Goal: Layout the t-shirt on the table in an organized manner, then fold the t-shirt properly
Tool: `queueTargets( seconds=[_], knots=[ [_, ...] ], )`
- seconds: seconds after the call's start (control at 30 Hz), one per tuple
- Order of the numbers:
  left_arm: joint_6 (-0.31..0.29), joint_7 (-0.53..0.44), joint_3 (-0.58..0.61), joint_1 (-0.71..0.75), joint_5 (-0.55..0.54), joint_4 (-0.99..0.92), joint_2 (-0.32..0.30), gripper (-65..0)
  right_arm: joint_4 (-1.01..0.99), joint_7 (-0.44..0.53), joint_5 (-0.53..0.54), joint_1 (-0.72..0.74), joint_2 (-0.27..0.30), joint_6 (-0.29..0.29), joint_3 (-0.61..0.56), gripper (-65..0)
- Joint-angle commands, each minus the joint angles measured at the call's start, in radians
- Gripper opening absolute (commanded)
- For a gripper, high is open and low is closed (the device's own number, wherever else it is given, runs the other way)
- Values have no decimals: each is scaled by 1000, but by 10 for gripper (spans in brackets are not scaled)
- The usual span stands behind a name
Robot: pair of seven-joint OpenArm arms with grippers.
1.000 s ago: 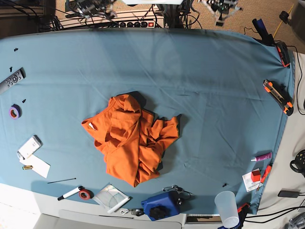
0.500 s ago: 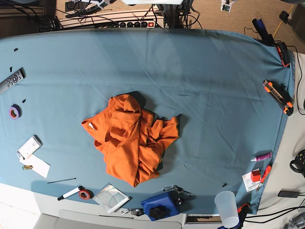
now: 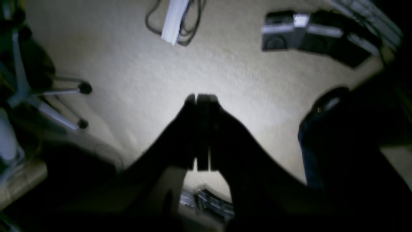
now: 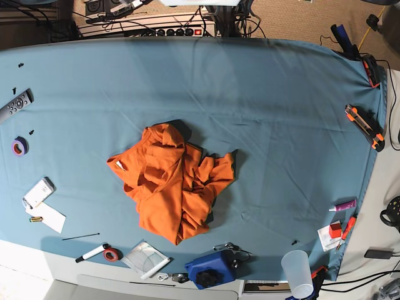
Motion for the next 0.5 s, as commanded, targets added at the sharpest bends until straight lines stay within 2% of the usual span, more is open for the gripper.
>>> queueTargets(
  seconds=[0.0, 0.13, 0.3, 0.47],
  knots=[
    [24, 14, 0, 38, 29, 45, -10, -650, 56, -11, 27, -35, 12, 9, 35, -650],
    [105, 140, 0, 95, 147, 182, -13, -650, 245, -76, 129, -104, 12, 10, 155, -650],
    [164, 247, 0, 127, 266, 306, -12, -650, 444, -150, 237, -140, 11, 59, 256, -650],
    [227, 348, 0, 129, 431, 392, -12, -650, 582, -183, 312, -139, 11, 61, 328, -650]
  ],
)
